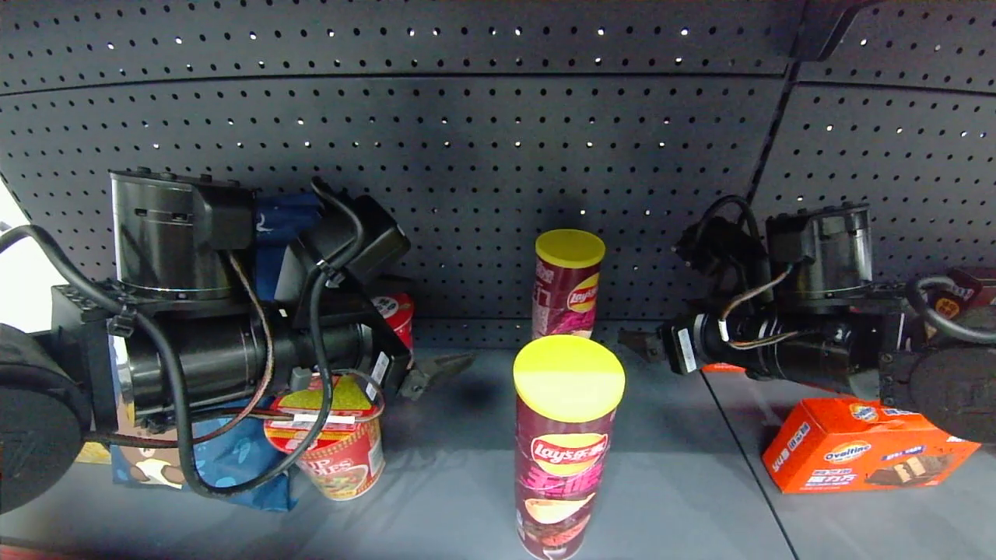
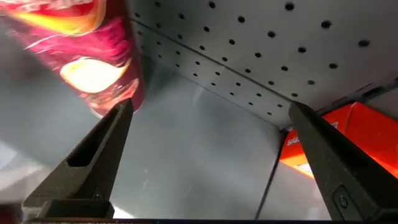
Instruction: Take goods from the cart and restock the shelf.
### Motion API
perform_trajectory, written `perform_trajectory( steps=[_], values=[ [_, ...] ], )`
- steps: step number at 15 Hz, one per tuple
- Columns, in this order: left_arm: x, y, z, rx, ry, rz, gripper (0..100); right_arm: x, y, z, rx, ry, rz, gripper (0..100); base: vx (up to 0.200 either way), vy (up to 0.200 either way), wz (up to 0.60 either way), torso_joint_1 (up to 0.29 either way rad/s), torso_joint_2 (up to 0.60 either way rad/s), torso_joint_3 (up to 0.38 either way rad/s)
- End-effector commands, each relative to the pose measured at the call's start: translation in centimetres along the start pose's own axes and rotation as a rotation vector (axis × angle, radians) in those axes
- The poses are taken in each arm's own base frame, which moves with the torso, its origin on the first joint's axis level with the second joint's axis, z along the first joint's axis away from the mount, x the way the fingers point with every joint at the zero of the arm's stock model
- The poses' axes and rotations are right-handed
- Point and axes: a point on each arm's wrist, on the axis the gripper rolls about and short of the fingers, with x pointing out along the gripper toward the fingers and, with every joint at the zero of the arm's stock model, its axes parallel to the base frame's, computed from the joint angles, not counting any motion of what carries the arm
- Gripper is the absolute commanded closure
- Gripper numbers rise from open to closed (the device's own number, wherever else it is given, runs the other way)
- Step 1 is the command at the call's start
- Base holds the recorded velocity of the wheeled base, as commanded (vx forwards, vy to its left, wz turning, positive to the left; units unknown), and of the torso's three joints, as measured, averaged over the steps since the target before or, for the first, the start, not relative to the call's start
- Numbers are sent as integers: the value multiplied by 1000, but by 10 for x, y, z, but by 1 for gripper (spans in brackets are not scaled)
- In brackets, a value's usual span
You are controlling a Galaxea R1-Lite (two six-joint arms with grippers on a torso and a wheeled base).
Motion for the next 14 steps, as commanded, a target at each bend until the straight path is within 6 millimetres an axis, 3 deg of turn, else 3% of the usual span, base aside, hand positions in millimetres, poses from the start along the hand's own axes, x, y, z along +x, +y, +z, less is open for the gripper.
perform_trajectory(
  steps=[1, 14],
  values=[
    [-1, 1, 0, 0, -1, 4, 0, 14, 4, -5, 5, 27, 0, 0, 0, 0, 0, 0, 0, 0],
    [-2, 4, -1, -4, 1, 15, 0, 43, 3, -4, 20, 20, -7, 0, 0, 0, 0, 0, 0, 0]
  ],
)
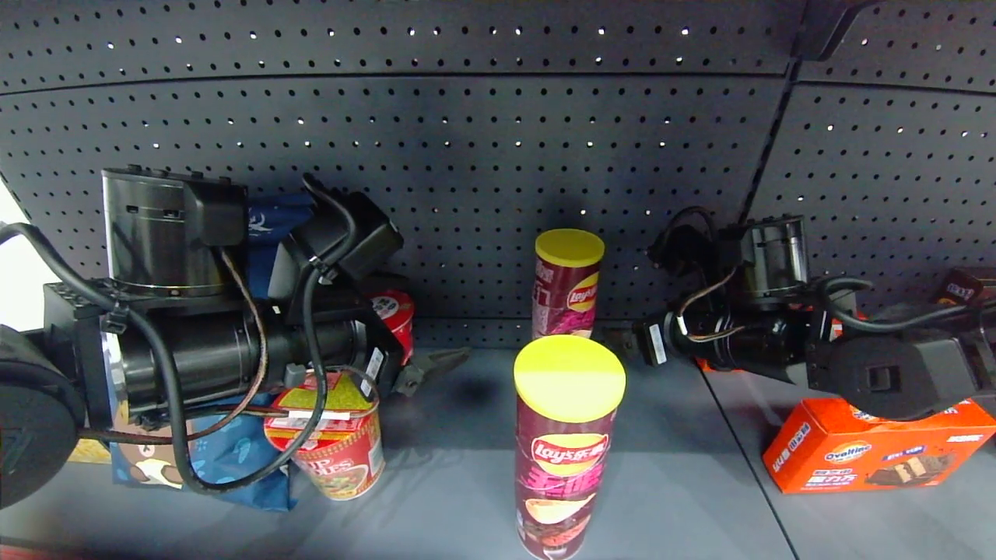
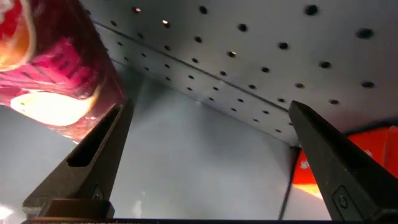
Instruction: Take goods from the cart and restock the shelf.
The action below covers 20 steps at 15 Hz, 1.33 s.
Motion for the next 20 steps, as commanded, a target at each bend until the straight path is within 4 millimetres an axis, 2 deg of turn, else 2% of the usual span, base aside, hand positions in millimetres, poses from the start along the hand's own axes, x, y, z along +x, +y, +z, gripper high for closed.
perform_trajectory(
  steps=[1, 8, 16, 20],
  values=[
    [0, 0, 0, 0, 1, 1, 0, 7, 4, 0, -4, 4, 8, 0, 0, 0, 0, 0, 0, 0],
    [-3, -1, -6, -5, 7, -2, 0, 19, 19, 3, -17, -4, 39, 0, 0, 0, 0, 0, 0, 0],
    [-5, 2, -7, -7, 7, 9, 0, 18, 23, 5, -20, -12, 48, 0, 0, 0, 0, 0, 0, 0],
    [-5, 2, -6, -5, 6, 9, 0, 4, 20, 6, -13, -20, 43, 0, 0, 0, 0, 0, 0, 0]
  ],
)
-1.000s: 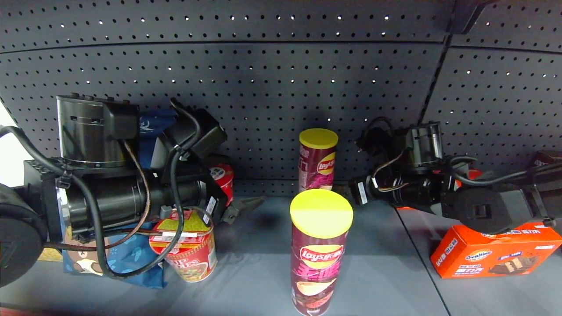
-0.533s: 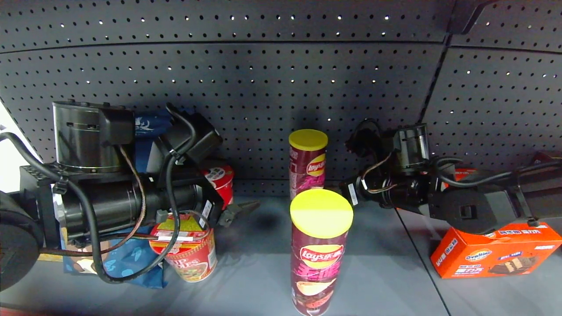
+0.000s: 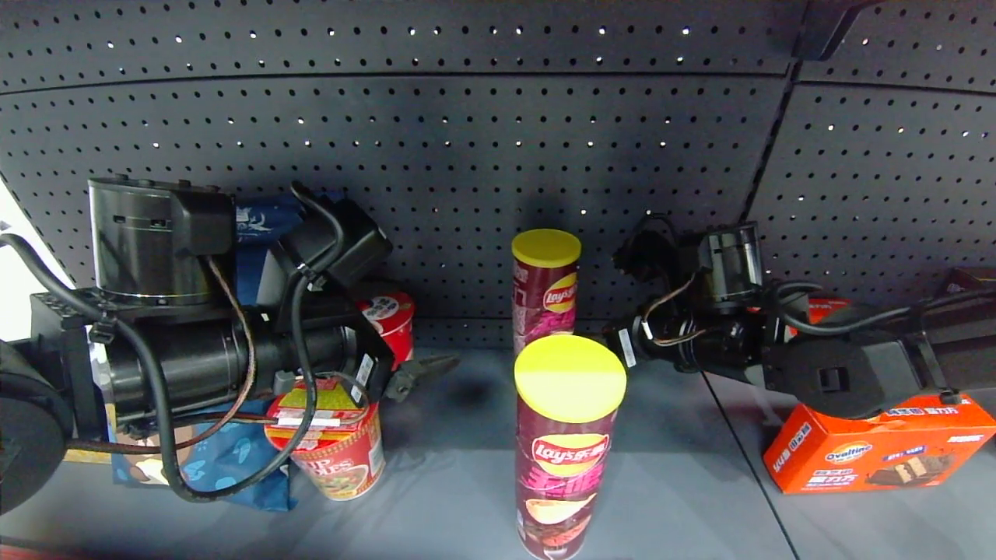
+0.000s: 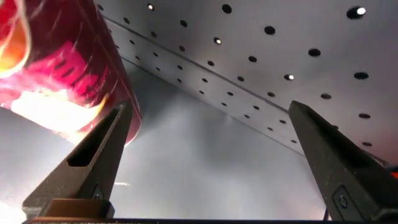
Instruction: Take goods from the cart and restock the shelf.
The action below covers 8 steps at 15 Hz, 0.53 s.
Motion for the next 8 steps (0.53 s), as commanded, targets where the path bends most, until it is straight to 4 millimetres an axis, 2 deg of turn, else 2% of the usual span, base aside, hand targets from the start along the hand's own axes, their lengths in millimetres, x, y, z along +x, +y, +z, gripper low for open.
perform_trajectory(
  steps=[1, 2, 3, 4, 8],
  values=[
    [0, 0, 1, 2, -5, 0, 0, -13, -3, 3, 5, -16, -4, 0, 0, 0, 0, 0, 0, 0],
    [1, 2, 4, 6, -10, 5, 0, -26, -8, 6, 11, -35, -12, 0, 0, 0, 0, 0, 0, 0],
    [2, 2, 5, 7, -11, 9, 0, -30, -10, 7, 12, -39, -13, 0, 0, 0, 0, 0, 0, 0],
    [10, 7, 8, 19, -5, 27, 0, -44, -15, 12, 33, -64, -22, 0, 0, 0, 0, 0, 0, 0],
    [31, 16, 12, 116, 39, 120, 0, -59, -18, 10, 68, -72, -25, 0, 0, 0, 0, 0, 0, 0]
  ],
)
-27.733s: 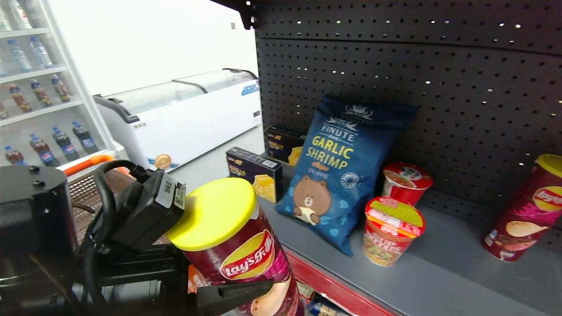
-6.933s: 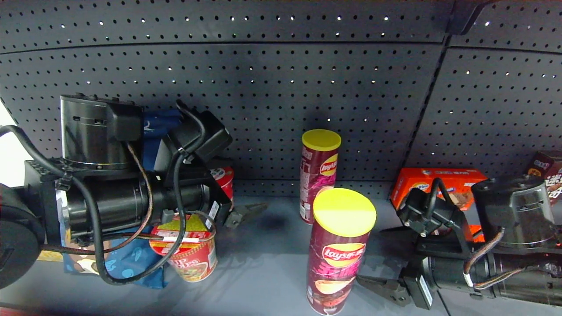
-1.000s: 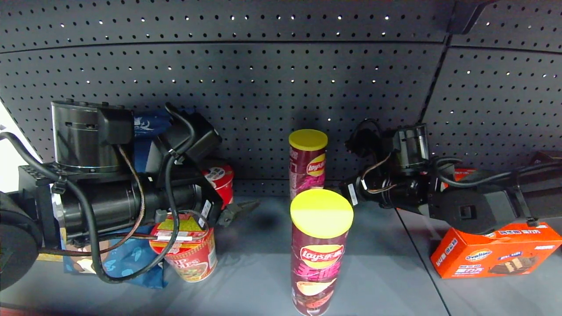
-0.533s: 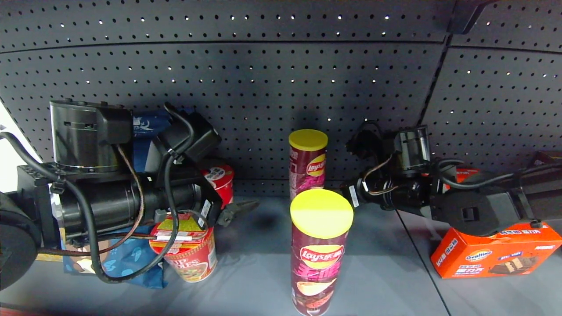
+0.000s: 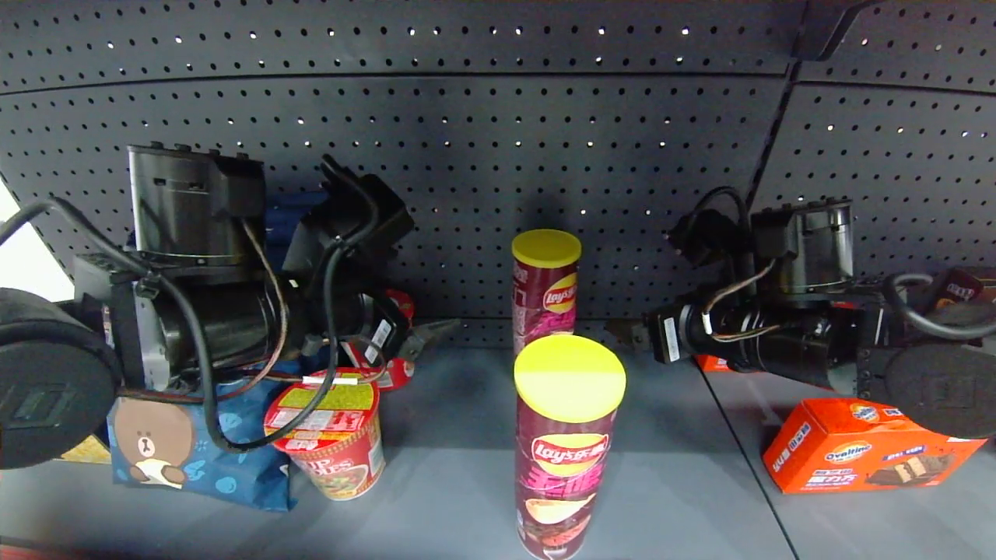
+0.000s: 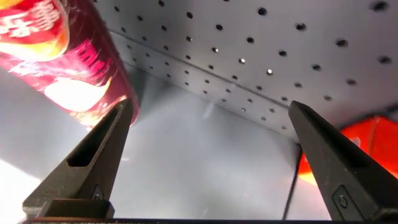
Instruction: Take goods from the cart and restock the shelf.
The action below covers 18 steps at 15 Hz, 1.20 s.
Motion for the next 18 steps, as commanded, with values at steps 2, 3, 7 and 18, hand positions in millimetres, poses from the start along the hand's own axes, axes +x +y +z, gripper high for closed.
perform_trajectory(
  steps=[2, 3, 7, 18],
  values=[
    [24, 2, -2, 59, 34, 19, 0, -13, -7, 5, 12, -26, -13, 0, 0, 0, 0, 0, 0, 0],
    [31, 3, -1, 86, 35, 22, 0, -13, -8, 5, 13, -26, -16, 0, 0, 0, 0, 0, 0, 0],
    [50, 4, -4, 127, 74, 65, 0, -15, -15, 4, 20, -26, -32, 0, 0, 0, 0, 0, 0, 0],
    [95, -13, -4, 161, 113, 75, 0, -16, -23, 5, 29, -30, -57, 0, 0, 0, 0, 0, 0, 0]
  ],
)
